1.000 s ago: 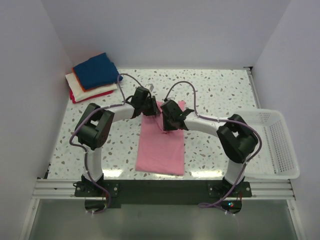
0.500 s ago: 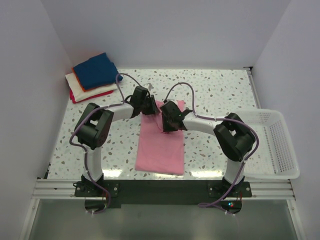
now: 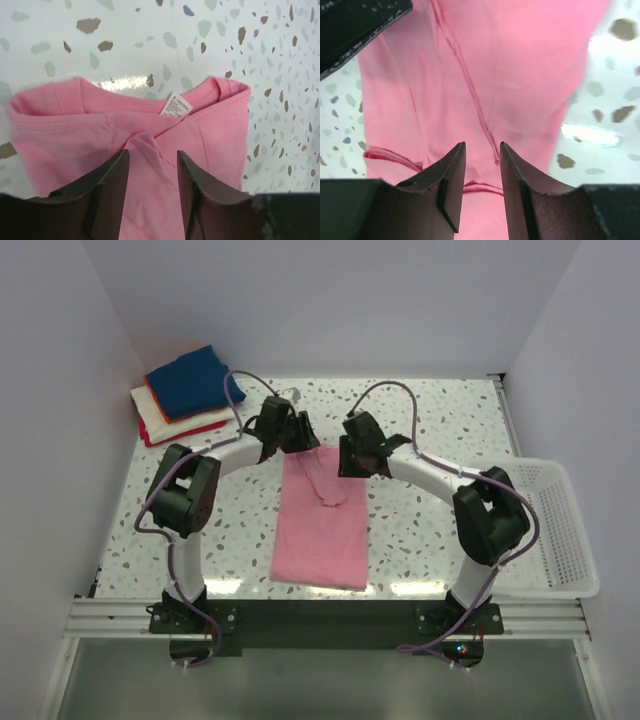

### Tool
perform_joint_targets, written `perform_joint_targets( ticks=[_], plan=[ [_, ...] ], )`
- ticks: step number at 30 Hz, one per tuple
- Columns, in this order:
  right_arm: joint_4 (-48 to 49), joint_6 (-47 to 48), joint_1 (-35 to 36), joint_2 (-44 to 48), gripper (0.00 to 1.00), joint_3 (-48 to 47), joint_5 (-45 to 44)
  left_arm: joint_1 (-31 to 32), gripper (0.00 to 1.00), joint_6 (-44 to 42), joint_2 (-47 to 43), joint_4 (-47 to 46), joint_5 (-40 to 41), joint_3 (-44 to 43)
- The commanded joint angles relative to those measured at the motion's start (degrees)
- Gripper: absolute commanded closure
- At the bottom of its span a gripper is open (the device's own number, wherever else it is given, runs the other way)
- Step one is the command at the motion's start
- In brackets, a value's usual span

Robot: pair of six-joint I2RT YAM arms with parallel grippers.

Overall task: Fold and stack the t-shirts
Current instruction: Fold the tshirt

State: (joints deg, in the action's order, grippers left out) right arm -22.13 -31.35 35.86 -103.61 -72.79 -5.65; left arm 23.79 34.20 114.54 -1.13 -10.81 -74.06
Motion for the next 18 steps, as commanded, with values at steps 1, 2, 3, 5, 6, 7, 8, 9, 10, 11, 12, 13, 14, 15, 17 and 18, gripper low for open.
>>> perform_joint_targets(
  ticks=[1, 2, 3, 5, 6, 7, 8, 9, 10, 11, 12, 13, 14, 15, 17, 18],
  plan=[
    [-3.0, -0.1, -1.8, 7.6, 0.62, -1.3, 1.7, -0.5, 0.49, -2.2, -2.9, -0.6, -1.5, -3.8],
    [-3.2, -0.4, -1.8, 8.5, 0.62, 0.4, 1.8, -0.5, 0.48, -2.0, -4.4, -0.8, -1.8, -3.7],
    [-3.2, -0.7, -1.8, 9.5, 0.62, 1.6, 1.8, -0.5, 0.48, -1.6, -5.3, -1.0, -2.1, -2.9],
    [-2.6, -2.5, -1.8, 12.7, 0.62, 6.1, 1.9, -0.3, 0.49, -0.1, -7.8, -2.6, -3.9, -1.0],
    [-2.0, -3.0, -1.8, 14.0, 0.63, 7.7, 2.4, 0.3, 0.49, 0.4, -8.7, -3.1, -4.4, 1.6],
    [-1.0, -4.3, -1.8, 15.9, 0.63, 9.4, 2.8, 0.8, 0.51, 1.1, -9.6, -4.3, -4.7, 3.0],
    [-0.5, -5.0, -1.8, 16.8, 0.63, 12.6, 4.1, 1.3, 0.52, 1.2, -11.3, -5.0, -5.0, 4.5],
    [0.0, -5.5, -1.8, 17.5, 0.63, 14.0, 4.5, 2.8, 0.53, 1.4, -12.0, -5.4, -5.0, 7.2],
    [0.3, -6.1, -1.8, 18.2, 0.64, 15.2, 4.5, 3.7, 0.55, 1.7, -12.6, -5.6, -5.0, 8.6],
    [0.5, -6.5, -1.8, 19.7, 0.64, 18.0, 4.9, 4.7, 0.56, 1.8, -13.8, -6.1, -4.8, 10.0],
    [0.9, -7.0, -1.8, 20.5, 0.64, 19.3, 5.0, 6.5, 0.57, 1.7, -14.3, -6.3, -4.4, 12.3],
    [2.3, -7.2, -1.8, 21.3, 0.64, 20.7, 5.2, 7.3, 0.57, 1.8, -14.8, -6.8, -3.8, 13.3],
    [2.8, -7.4, -1.8, 21.8, 0.64, 22.6, 5.2, 7.9, 0.58, 2.1, -15.4, -7.4, -3.3, 14.5],
    [3.1, -7.7, -1.8, 21.4, 0.64, 23.2, 5.6, 9.0, 0.59, 2.5, -15.7, -9.1, -3.4, 16.6],
    [3.2, -7.7, -1.8, 20.0, 0.67, 23.9, 5.6, 9.8, 0.61, 3.1, -15.1, -9.6, -3.0, 18.4],
    [3.4, -7.8, -1.8, 19.4, 0.69, 24.2, 5.6, 10.0, 0.62, 3.3, -14.8, -9.7, -2.9, 18.9]
  ],
)
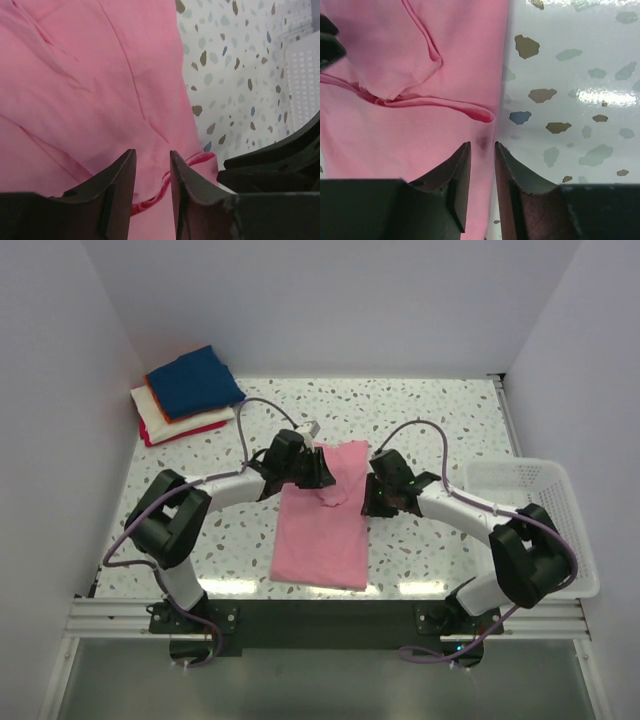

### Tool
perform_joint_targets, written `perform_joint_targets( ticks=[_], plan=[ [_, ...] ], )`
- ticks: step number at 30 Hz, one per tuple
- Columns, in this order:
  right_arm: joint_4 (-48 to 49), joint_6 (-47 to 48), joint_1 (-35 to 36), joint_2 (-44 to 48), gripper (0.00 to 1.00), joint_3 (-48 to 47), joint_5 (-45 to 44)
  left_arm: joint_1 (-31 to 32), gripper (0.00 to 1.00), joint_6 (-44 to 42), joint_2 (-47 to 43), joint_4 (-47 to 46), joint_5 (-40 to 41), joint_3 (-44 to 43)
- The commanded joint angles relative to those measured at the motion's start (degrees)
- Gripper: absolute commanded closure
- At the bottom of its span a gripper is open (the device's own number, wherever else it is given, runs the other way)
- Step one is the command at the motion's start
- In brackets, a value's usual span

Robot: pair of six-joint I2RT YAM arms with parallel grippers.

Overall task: Fold and stack the t-shirts
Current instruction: Fold the tshirt

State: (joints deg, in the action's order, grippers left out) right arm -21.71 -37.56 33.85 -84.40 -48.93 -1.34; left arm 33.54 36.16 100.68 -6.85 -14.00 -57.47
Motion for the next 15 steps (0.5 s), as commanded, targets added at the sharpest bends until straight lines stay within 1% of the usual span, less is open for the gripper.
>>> perform_joint_targets(
  ticks=[1, 3, 8, 12, 15],
  plan=[
    [3.4, -1.7, 0.2, -0.3, 0.72, 0.5, 1.3, 0.3, 0.65, 1.9, -0.6, -4.2, 0.5, 3.0],
    [3.5, -1.7, 0.2, -1.9, 0.75, 0.8, 0.8, 0.3, 0.68, 2.3, 0.0, -4.5, 1.3, 4.7],
    [3.3, -1.6, 0.1, -5.6, 0.79, 0.2, 0.0, 0.3, 0.70, 2.9, 1.6, -5.4, 2.4, 7.9],
    [2.0, -1.0, -0.4, -10.0, 0.83, -2.0, -0.9, 0.3, 0.72, 2.6, 3.5, -4.3, 3.4, 7.9],
    [1.3, -0.5, -1.3, -11.9, 0.83, -3.2, -1.5, 0.2, 0.72, 2.3, 4.7, -2.9, 5.2, 7.1]
  ],
)
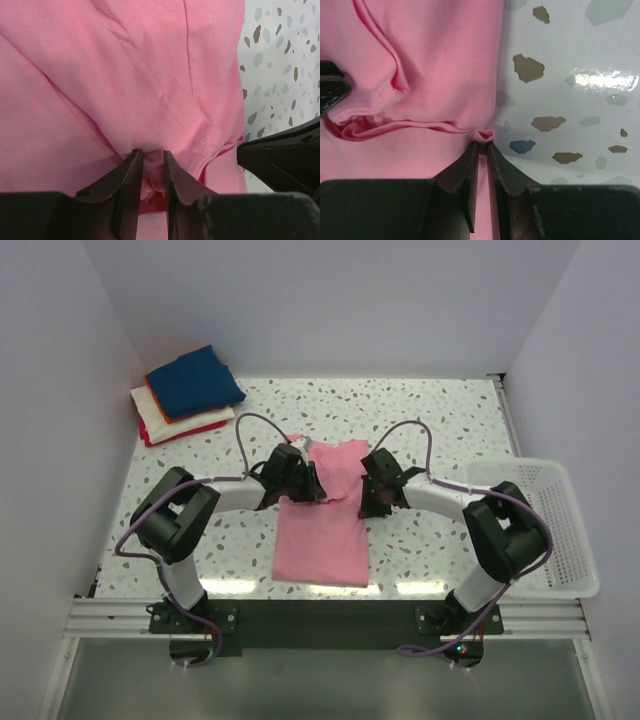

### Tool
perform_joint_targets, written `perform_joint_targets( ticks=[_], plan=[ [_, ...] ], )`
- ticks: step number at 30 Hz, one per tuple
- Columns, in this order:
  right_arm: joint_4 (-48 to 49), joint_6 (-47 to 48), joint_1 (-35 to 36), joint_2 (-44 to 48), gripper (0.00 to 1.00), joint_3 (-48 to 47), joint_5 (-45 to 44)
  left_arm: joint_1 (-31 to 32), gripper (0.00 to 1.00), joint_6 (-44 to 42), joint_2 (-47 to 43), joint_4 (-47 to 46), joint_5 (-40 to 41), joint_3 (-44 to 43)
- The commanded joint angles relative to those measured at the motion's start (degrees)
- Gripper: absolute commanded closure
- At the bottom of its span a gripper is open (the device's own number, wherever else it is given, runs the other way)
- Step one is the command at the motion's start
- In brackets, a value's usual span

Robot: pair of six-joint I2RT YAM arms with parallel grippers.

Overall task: Fold and stack the t-shirts
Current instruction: Fold the tshirt

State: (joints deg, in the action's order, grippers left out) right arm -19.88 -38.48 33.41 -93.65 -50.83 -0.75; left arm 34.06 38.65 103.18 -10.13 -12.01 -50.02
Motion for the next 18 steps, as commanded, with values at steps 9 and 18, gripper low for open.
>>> perform_joint_targets(
  ticks=[9, 18],
  plan=[
    [-3.3, 2.9, -3.6, -7.3, 0.83, -9.2, -1.7, -1.2, 0.71, -2.7, 6.6, 6.6, 5.6, -10.4],
    [-6.0, 4.8, -6.6, -2.8, 0.73, -8.3, -2.3, -3.0, 0.65, -3.4, 3.4, 8.2, 5.1, -12.8]
  ],
)
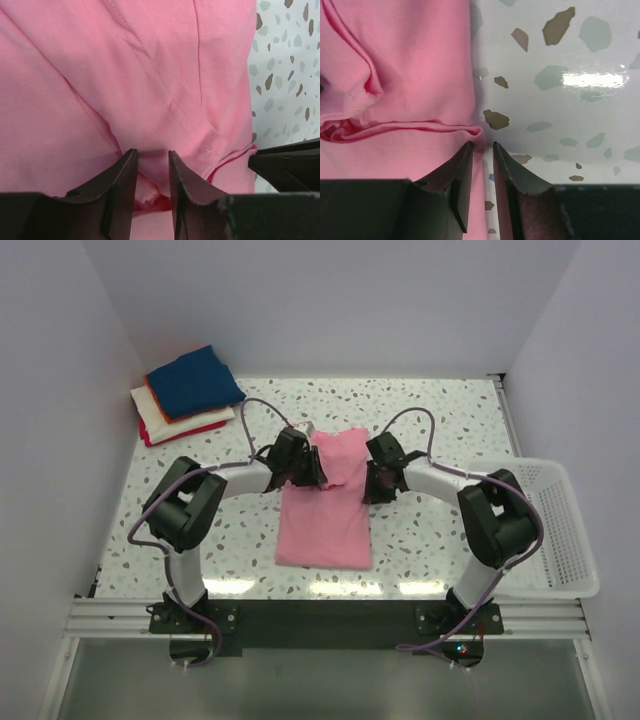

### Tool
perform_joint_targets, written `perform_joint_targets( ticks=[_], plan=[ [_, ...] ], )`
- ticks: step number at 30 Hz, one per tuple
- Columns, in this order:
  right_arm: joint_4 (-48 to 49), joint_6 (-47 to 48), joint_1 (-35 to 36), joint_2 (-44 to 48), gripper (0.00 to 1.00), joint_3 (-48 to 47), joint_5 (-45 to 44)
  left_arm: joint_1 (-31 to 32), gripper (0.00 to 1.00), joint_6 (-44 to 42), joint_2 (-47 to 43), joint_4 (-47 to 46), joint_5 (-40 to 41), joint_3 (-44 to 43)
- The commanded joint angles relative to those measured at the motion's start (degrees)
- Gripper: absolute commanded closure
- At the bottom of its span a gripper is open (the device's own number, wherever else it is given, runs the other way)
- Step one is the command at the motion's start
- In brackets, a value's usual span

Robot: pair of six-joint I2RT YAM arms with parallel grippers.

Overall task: Fold and stack the t-shirts
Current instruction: Fold the tshirt

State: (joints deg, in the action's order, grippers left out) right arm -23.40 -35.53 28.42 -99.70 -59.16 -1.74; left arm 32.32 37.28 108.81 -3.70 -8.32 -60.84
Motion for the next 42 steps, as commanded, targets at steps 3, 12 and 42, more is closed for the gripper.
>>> perform_joint_targets(
  ticks=[3, 12, 42],
  plan=[
    [-3.2, 2.5, -2.2, 8.4, 0.64, 1.5, -0.5, -1.9, 0.56, -2.6, -5.4, 1.5, 1.0, -1.8],
    [-1.0, -1.6, 0.0, 23.9, 0.57, 14.6, 12.4, -2.0, 0.54, 2.4, -23.5, 5.5, 3.0, 10.7],
    [14.2, -26.1, 5.9, 37.5, 0.52, 42.6, 22.4, 0.5, 0.50, 21.6, -58.9, 20.9, 0.6, 48.3]
  ],
)
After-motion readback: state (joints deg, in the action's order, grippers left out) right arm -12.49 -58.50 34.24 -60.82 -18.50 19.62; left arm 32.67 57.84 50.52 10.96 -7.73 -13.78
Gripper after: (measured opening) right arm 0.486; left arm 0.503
